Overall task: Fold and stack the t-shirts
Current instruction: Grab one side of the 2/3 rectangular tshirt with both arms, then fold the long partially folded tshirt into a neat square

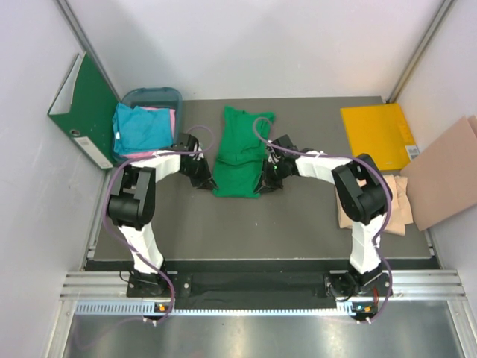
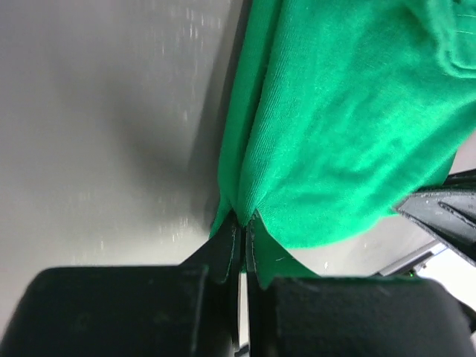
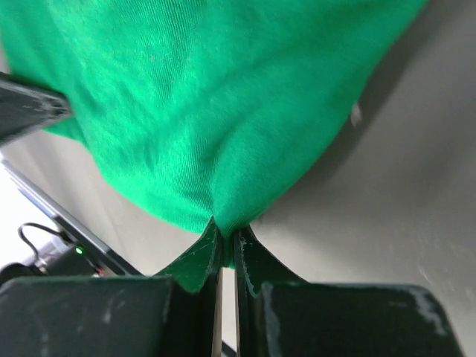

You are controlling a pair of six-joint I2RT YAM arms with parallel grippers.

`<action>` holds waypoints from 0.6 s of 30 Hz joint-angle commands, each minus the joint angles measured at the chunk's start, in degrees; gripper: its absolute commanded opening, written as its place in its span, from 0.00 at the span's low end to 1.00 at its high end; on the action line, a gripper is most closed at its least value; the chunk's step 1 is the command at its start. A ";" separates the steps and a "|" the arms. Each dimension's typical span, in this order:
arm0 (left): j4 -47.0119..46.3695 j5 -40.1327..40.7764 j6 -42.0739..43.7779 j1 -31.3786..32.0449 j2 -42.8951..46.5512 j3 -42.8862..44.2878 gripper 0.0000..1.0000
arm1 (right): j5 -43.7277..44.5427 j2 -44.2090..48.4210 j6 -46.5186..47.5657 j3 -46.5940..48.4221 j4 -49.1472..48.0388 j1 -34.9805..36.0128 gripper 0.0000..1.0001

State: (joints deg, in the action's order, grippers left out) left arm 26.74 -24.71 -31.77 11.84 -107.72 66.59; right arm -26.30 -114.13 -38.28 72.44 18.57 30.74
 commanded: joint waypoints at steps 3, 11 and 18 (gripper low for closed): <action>8.76 -1.92 1.62 0.29 9.71 -2.76 0.00 | 0.82 9.17 7.34 0.77 10.60 0.55 0.00; 19.83 -5.08 1.10 1.26 23.15 -7.88 0.00 | -2.52 16.21 10.07 -1.51 19.74 2.21 0.00; 22.48 -5.88 0.30 1.44 25.37 0.11 0.00 | -1.21 22.28 11.91 2.34 26.60 2.31 0.00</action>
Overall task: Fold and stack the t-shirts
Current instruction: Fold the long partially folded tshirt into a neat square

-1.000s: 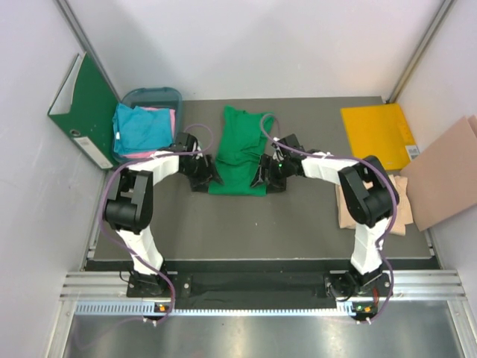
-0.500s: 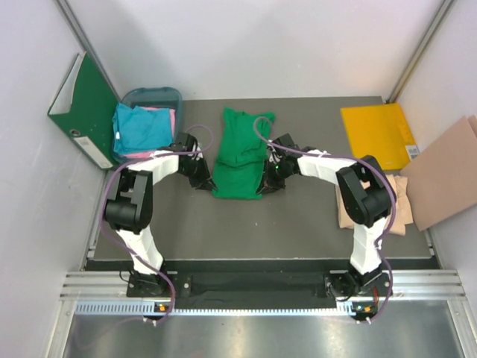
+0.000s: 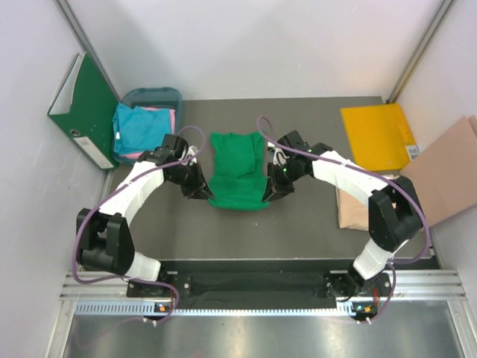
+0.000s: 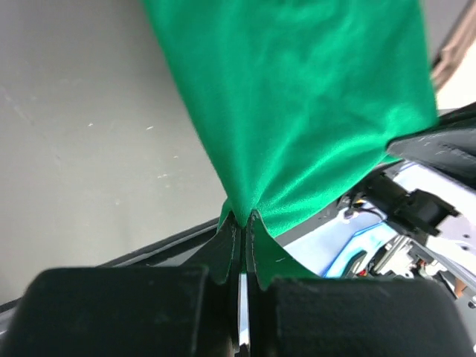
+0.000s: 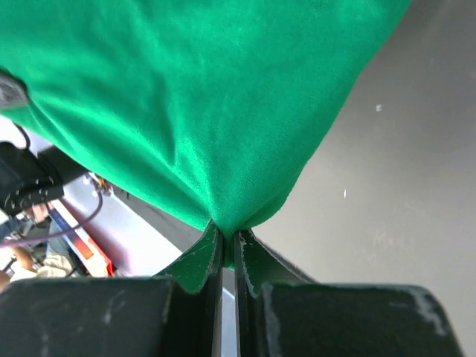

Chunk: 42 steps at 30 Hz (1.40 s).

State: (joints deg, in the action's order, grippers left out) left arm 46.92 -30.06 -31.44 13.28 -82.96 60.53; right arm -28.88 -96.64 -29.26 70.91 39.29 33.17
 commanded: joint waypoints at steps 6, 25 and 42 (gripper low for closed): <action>-1.56 -0.96 -0.55 -0.01 -8.87 15.39 0.00 | 4.80 -1.61 8.51 15.82 8.87 -2.40 0.00; -6.22 2.82 -4.24 -2.99 -37.45 48.88 0.00 | -3.28 -31.22 11.77 45.61 -2.89 -14.01 0.08; -12.55 7.82 -8.91 -5.54 -40.01 51.10 0.99 | 1.97 -27.65 -0.90 33.08 -35.15 -15.50 1.00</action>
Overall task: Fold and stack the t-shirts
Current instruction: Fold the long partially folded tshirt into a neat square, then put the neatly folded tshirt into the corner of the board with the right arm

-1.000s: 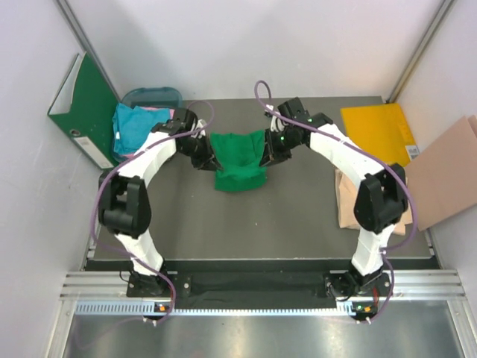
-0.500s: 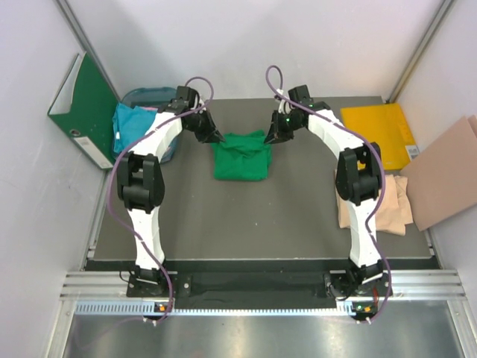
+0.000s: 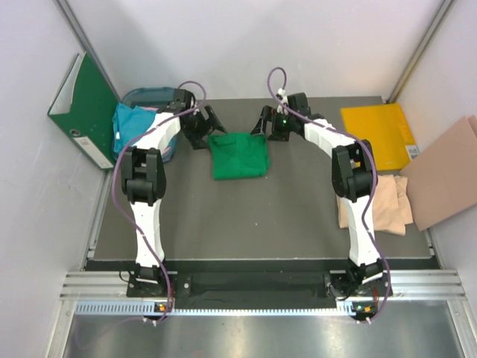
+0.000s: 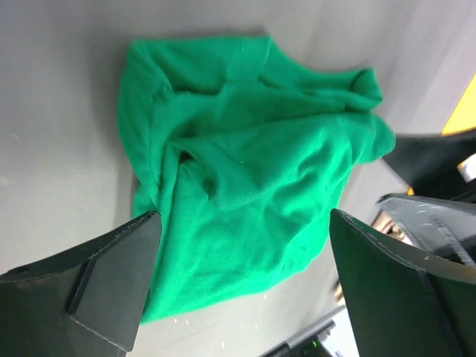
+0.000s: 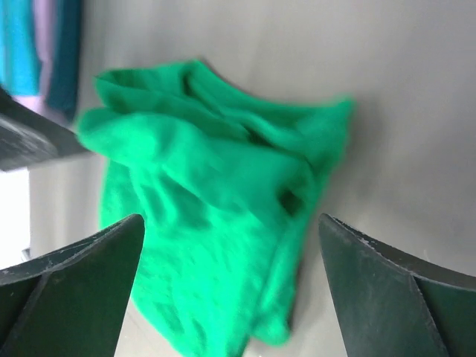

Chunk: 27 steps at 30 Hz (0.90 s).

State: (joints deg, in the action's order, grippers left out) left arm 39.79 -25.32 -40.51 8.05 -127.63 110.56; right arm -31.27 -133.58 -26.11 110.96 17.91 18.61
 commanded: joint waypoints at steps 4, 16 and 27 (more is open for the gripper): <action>-5.87 6.07 5.08 -0.32 10.20 -3.94 0.99 | 6.65 16.23 0.79 -10.14 -7.66 -1.03 1.00; -10.95 2.83 5.01 -0.23 13.64 -24.07 0.99 | 5.34 18.19 2.03 -25.26 -4.20 0.28 0.99; -14.13 -0.25 4.13 0.65 5.91 -20.74 0.99 | 6.39 7.55 -0.61 -17.64 -6.40 5.47 1.00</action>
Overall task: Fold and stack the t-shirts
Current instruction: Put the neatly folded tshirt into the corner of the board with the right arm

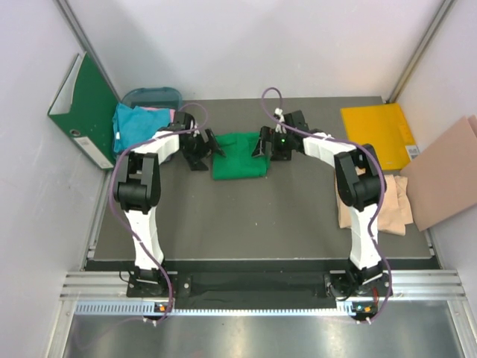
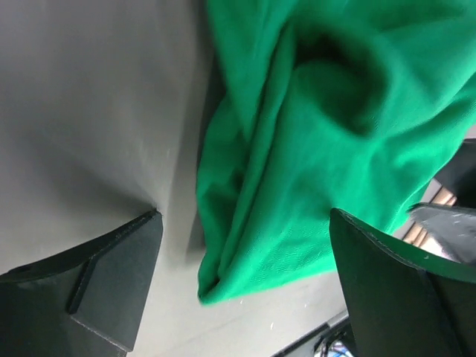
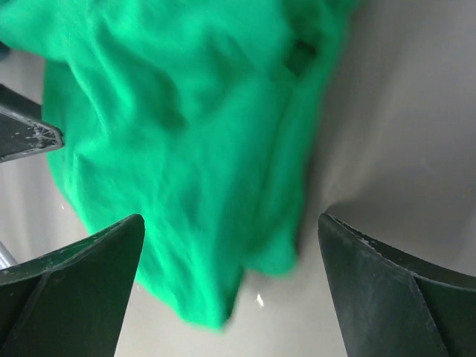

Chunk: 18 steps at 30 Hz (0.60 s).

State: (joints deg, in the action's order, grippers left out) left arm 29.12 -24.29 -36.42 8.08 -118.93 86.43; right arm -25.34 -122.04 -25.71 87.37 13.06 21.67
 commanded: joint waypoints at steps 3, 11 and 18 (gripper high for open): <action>-3.37 -1.72 0.13 1.41 -5.25 5.06 0.94 | 0.47 -8.29 -1.44 11.39 0.73 3.99 1.00; -1.62 -4.62 -0.40 3.26 -10.70 6.56 0.00 | -1.37 -13.93 -0.04 17.75 8.98 6.98 0.28; 2.25 -5.50 2.50 4.49 -7.64 0.85 0.00 | 4.24 -4.72 3.91 4.66 13.21 7.07 0.02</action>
State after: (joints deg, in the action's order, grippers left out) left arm 26.26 -29.45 -36.77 10.09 -126.89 92.38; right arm -24.51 -132.77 -25.52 100.20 16.91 27.88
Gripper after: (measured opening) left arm 0.074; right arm 0.075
